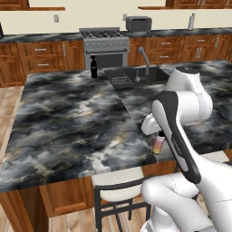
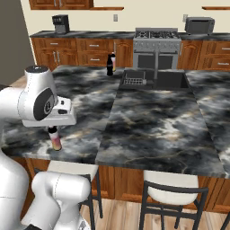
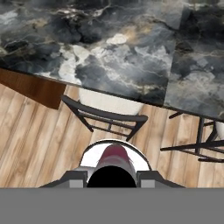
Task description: Place the large bottle from the dining counter next to the other large bottle outside the sink, and place the small bottle from the dining counter next to the other small bottle inside the sink.
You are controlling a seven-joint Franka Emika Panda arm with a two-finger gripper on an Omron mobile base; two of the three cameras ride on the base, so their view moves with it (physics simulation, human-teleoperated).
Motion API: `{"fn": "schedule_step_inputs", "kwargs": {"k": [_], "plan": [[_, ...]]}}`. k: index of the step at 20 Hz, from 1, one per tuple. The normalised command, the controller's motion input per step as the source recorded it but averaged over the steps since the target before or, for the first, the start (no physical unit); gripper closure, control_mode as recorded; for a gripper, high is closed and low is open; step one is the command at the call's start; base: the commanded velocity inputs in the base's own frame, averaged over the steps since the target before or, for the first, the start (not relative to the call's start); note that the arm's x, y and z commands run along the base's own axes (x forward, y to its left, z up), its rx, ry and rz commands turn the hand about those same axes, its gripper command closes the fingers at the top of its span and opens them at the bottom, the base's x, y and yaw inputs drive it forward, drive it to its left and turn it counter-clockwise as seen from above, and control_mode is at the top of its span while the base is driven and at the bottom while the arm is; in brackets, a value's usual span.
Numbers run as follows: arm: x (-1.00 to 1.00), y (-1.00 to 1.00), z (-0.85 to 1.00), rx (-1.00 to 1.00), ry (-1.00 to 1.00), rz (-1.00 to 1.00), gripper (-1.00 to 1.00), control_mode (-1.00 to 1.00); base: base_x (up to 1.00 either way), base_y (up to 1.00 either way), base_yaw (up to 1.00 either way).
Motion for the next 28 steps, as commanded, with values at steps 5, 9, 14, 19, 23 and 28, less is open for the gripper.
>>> {"fn": "schedule_step_inputs", "kwargs": {"k": [5,9,14,19,23,28], "plan": [[0.0,0.0,0.0,0.0,0.0,0.0,1.0,1.0,-0.25,0.0,0.0],[0.0,0.0,0.0,0.0,0.0,0.0,1.0,1.0,-1.0,0.21,0.0],[0.0,0.0,0.0,0.0,0.0,0.0,1.0,1.0,-0.88,0.77,-0.11],[0.0,0.0,0.0,0.0,0.0,0.0,1.0,1.0,-0.05,1.0,-0.42],[0.0,0.0,0.0,0.0,0.0,0.0,1.0,1.0,0.0,1.0,-0.48],[0.0,0.0,0.0,0.0,0.0,0.0,1.0,1.0,0.0,1.0,-0.51]]}}
